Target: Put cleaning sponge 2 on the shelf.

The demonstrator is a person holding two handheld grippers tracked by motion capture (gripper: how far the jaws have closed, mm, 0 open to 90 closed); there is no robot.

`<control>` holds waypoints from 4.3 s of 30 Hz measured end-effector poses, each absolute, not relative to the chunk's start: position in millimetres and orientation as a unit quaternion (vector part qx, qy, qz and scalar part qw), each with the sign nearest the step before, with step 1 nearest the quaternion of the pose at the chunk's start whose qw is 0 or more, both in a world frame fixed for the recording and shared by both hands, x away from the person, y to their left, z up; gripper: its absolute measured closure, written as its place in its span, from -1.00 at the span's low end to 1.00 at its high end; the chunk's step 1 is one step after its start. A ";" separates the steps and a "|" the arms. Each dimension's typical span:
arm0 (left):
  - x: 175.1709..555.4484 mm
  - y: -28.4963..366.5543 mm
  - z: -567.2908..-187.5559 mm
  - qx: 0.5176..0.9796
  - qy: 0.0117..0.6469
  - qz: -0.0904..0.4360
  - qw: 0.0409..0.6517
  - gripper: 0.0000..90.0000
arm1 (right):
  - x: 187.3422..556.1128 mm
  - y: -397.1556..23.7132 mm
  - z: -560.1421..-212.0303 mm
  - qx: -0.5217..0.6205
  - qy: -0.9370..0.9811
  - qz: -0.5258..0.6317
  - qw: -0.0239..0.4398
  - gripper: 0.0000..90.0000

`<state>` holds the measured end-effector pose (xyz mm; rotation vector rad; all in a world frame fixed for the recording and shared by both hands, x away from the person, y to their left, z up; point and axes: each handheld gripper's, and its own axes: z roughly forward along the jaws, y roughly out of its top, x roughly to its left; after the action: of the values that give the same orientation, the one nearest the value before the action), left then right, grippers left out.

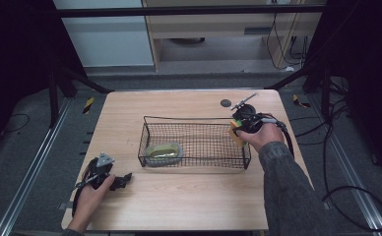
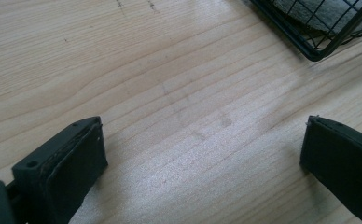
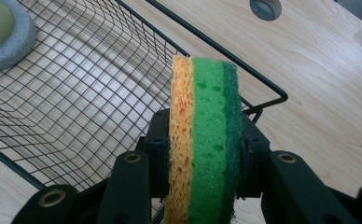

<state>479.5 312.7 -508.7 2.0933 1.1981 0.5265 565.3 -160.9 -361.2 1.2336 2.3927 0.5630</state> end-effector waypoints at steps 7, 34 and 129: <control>479.5 312.7 -508.8 0.800 0.458 0.202 0.331 -1.00 | 566.1 -165.2 -368.7 0.443 0.853 0.200 0.189 0.43; 479.5 312.7 -508.8 0.800 0.458 0.202 0.331 -1.00 | 576.2 -157.4 -397.9 0.442 0.861 0.172 0.183 0.42; 479.4 312.8 -508.7 0.801 0.458 0.201 0.330 -1.00 | 512.5 -201.7 -378.0 0.479 0.788 0.286 0.262 -0.86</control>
<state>479.4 312.8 -508.7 2.0945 1.1980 0.5248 512.5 -201.7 -378.0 1.2964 2.1313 0.7742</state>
